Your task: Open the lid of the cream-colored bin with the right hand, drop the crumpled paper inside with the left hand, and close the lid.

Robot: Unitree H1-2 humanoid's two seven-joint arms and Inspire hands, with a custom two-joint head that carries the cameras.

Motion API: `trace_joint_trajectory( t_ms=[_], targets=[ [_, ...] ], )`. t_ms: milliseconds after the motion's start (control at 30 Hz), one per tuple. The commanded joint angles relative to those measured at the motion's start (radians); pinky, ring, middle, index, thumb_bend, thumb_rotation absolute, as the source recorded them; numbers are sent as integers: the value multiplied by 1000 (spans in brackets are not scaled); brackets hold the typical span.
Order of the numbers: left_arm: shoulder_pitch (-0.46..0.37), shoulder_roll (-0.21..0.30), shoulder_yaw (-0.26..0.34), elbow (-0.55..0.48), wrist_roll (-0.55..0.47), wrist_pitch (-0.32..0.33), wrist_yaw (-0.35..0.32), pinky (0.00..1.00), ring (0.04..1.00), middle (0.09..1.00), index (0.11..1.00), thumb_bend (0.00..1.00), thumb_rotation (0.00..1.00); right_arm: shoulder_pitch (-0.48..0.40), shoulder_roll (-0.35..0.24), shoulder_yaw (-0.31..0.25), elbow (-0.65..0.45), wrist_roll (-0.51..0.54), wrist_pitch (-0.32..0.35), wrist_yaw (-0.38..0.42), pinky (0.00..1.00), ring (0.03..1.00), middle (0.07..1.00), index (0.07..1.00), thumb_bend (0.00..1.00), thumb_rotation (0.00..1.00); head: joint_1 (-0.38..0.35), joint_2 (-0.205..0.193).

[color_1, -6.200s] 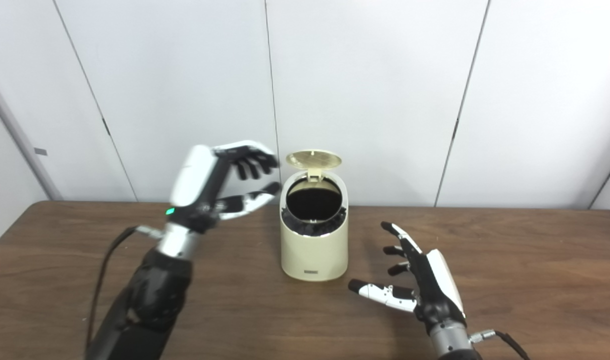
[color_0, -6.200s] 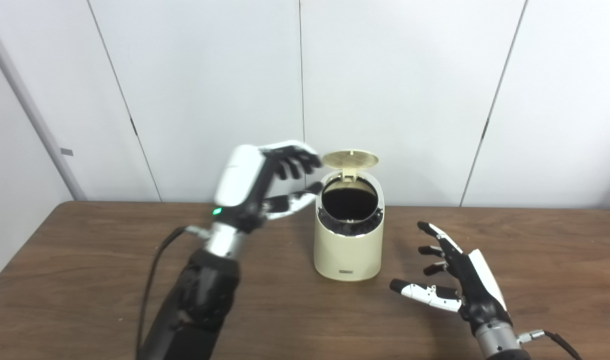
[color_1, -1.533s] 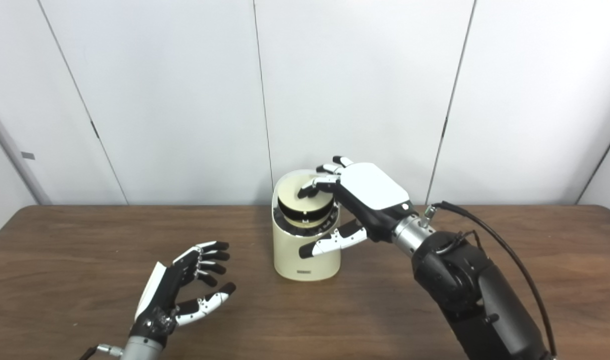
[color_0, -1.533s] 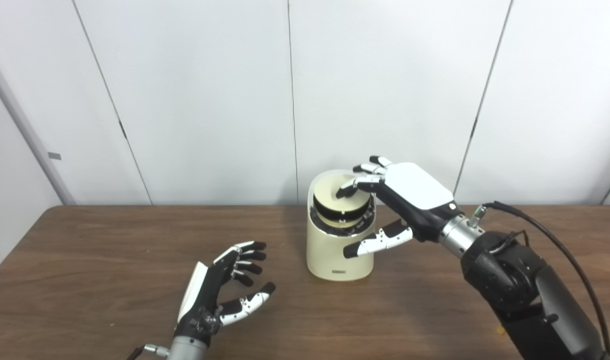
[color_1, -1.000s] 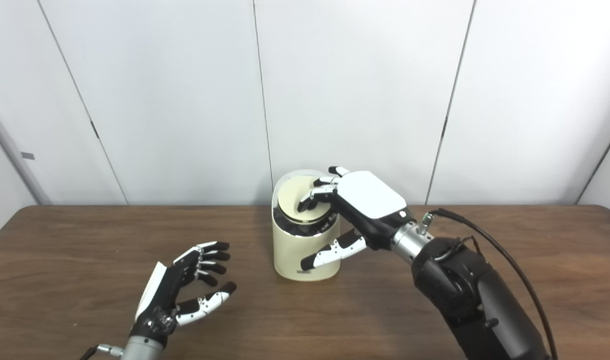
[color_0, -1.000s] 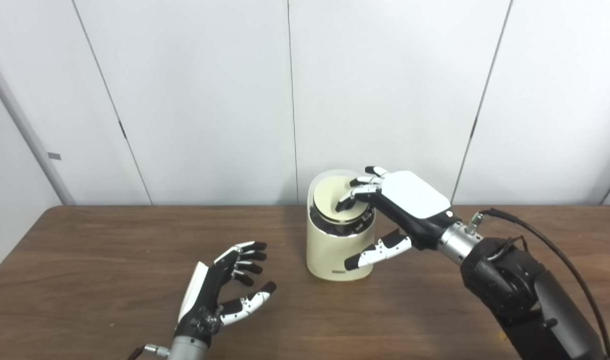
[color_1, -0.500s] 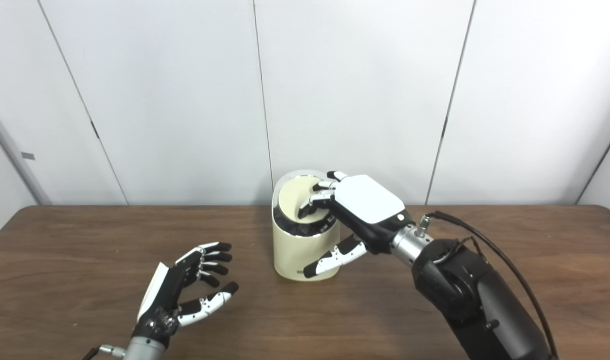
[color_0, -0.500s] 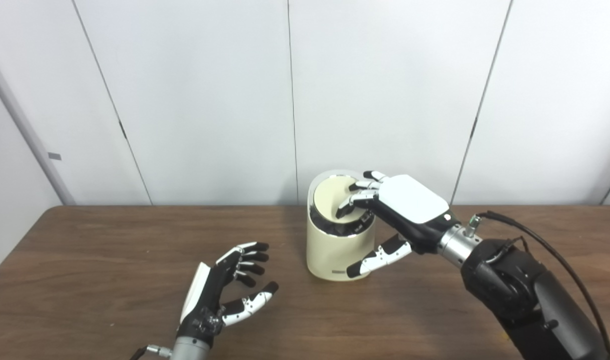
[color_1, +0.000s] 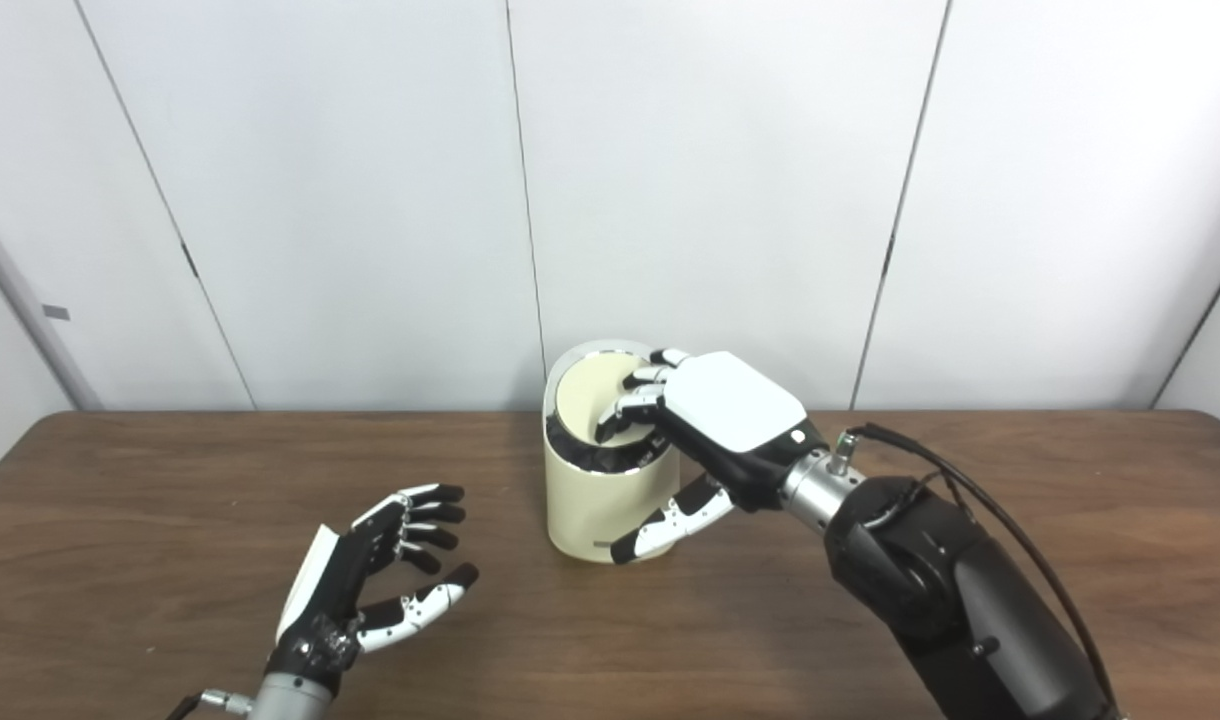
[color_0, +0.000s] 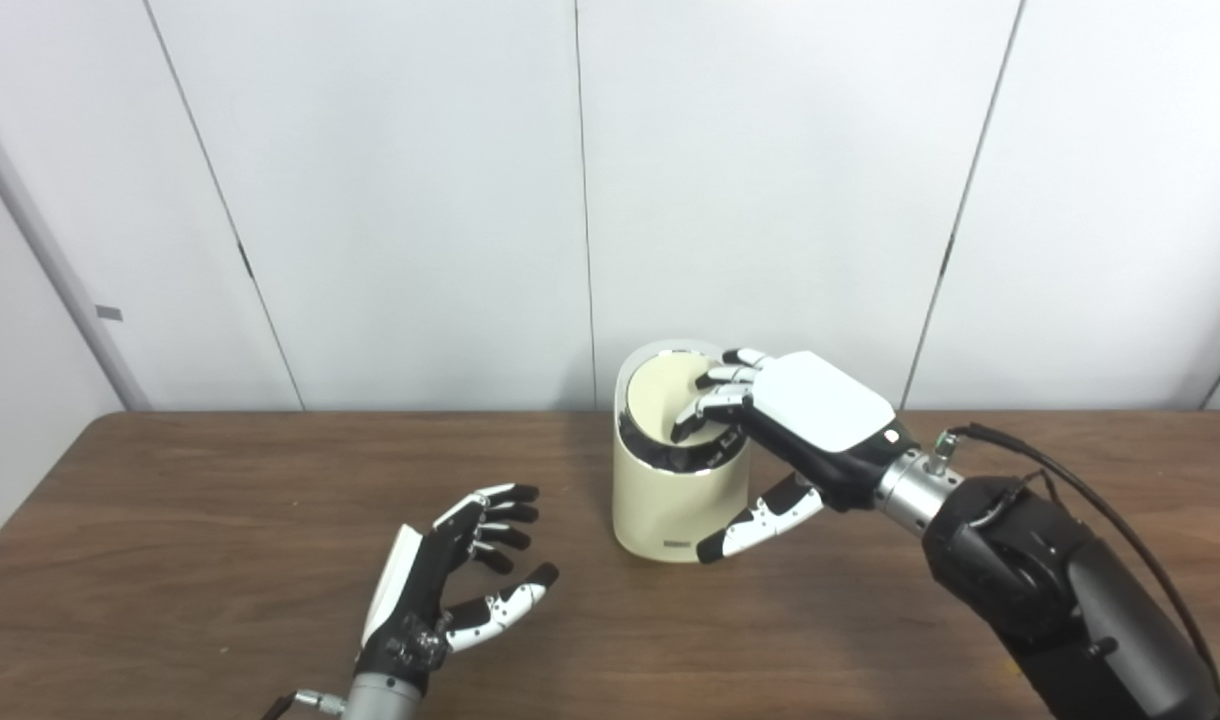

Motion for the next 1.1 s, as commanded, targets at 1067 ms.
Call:
trace_joint_trajectory(
  t_ms=[1067],
  targets=[
    [-12,5,2,-49,-9,-2,5,544,646,725,764,542,88,-3,0,-75,-32,28,36,-28,995,887,736,735,703,698,3,5]
  ],
)
